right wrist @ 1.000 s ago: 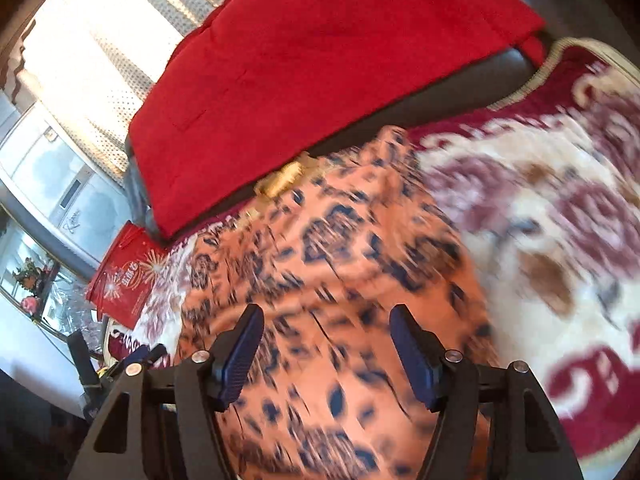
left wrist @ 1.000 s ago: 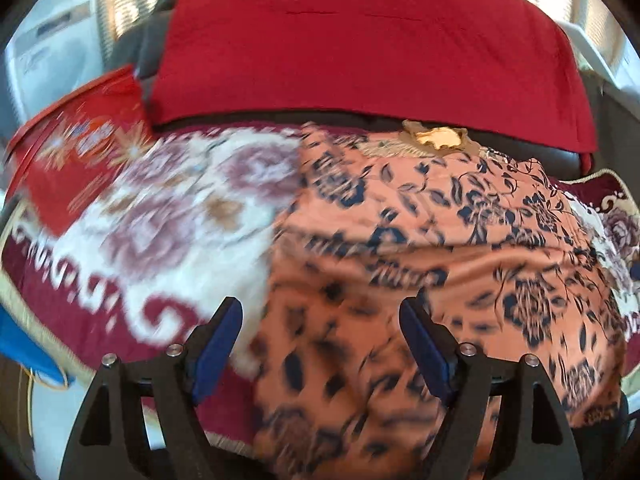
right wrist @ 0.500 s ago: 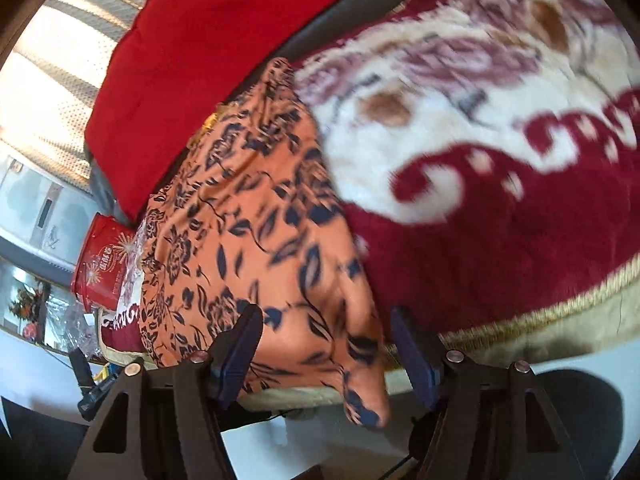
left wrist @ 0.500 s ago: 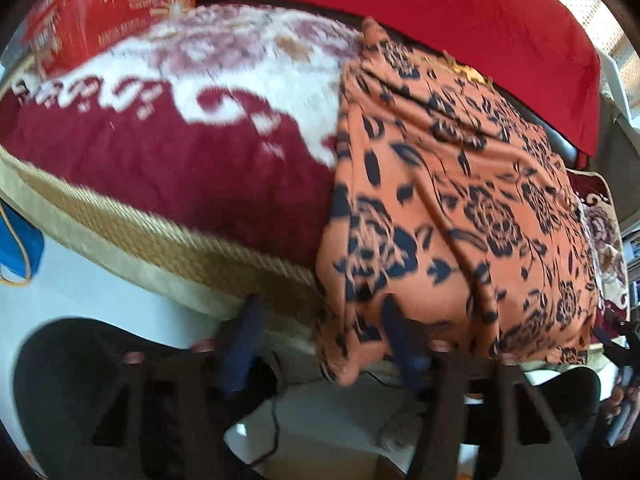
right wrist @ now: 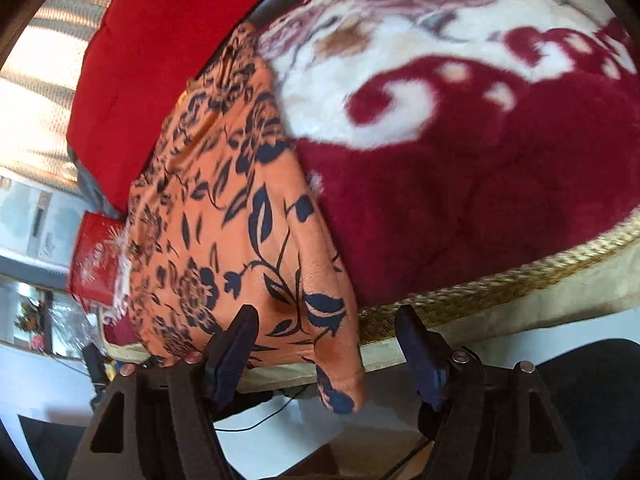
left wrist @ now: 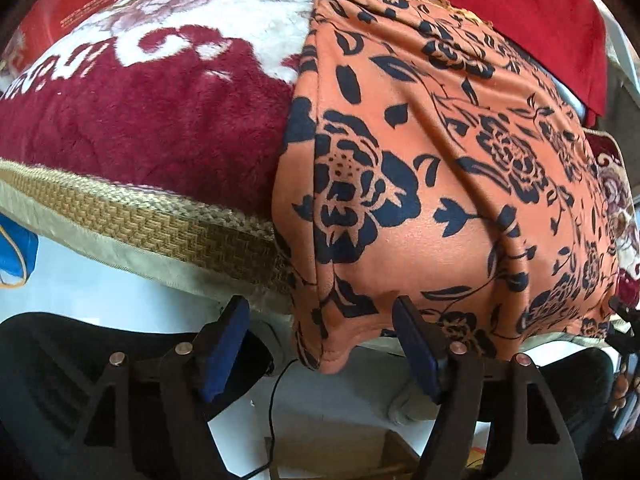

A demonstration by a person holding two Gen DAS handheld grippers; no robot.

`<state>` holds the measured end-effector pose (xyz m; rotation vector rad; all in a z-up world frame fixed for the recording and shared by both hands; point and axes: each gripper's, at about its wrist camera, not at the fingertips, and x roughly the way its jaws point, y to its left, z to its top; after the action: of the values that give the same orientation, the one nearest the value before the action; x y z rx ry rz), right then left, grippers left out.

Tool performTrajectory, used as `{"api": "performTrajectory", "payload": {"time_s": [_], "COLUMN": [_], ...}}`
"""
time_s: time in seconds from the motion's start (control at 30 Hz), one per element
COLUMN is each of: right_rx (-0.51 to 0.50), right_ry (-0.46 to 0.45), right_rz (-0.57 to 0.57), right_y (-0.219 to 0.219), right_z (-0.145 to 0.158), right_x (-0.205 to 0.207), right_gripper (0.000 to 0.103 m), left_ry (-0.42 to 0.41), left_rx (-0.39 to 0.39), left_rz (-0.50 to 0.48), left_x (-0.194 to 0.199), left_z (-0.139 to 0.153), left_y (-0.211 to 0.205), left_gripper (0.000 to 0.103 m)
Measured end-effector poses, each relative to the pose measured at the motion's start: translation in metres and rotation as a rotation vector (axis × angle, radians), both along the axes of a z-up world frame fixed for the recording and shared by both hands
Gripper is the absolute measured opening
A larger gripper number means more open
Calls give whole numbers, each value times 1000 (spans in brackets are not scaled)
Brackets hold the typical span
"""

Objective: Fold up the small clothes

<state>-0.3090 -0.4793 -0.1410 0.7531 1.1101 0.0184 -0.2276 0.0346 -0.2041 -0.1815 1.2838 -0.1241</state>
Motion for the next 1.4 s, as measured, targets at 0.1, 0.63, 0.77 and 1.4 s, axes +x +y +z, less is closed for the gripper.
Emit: {"api": "performTrajectory", "payload": {"time_s": [0.1, 0.63, 0.77, 1.4], "right_rx": [-12, 48, 24, 108], "right_ry": [17, 67, 64, -419], "right_rz": [22, 92, 108, 128], "right_y": [12, 26, 32, 13], "right_z": [-12, 1, -7, 168], "right_x": [5, 13, 20, 86], "right_gripper": [66, 25, 40, 11], "left_ry": [39, 53, 49, -241], "left_rx": [-44, -63, -124, -468], "left_rz": [1, -27, -6, -91], "left_x": [-1, -6, 1, 64], "left_z": [-11, -4, -7, 181], "left_y": [2, 9, 9, 80], "left_gripper": [16, 58, 7, 5]}}
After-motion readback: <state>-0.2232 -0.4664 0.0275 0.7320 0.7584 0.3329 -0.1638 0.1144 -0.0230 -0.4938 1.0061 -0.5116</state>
